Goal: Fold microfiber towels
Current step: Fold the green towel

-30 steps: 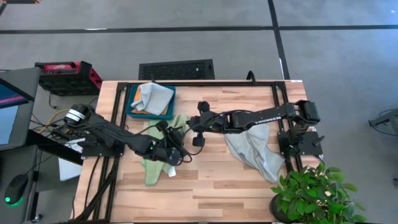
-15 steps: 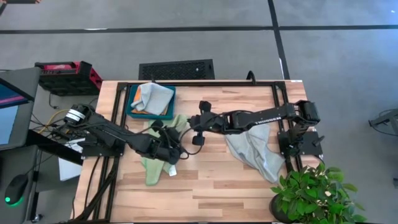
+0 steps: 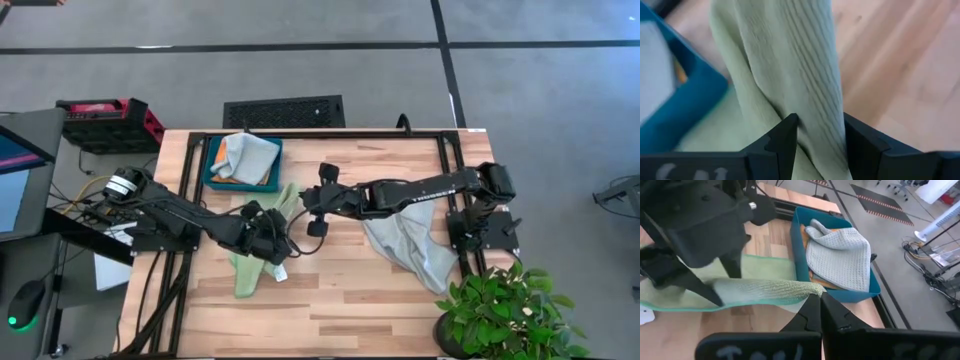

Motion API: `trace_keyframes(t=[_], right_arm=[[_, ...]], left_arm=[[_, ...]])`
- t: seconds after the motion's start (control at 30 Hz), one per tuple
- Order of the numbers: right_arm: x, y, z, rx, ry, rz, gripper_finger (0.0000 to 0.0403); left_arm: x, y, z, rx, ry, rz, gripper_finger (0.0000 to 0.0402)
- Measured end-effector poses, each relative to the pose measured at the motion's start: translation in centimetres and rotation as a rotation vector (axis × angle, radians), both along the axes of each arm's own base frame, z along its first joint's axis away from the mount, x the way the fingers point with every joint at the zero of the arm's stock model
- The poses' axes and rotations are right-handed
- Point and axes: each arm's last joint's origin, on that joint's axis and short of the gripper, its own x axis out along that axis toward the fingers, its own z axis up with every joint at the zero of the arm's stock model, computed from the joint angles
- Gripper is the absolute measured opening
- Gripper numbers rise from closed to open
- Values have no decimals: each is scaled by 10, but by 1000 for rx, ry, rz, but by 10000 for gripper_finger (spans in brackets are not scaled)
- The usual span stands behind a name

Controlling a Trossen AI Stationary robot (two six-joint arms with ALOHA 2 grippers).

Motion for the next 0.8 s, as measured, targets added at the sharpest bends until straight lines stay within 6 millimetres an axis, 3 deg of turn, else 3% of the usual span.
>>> trace_keyframes(t=[0.3, 0.57, 0.8], right_arm=[[-2, -6, 5, 3, 5, -61, 8], [1, -20, 19, 80, -75, -141, 8], [1, -19, 36, 45, -22, -79, 8]], left_arm=[[-6, -23, -1, -100, -20, -36, 135], [-1, -44, -22, -92, -10, -75, 135], [-2, -54, -13, -59, 7, -156, 135]])
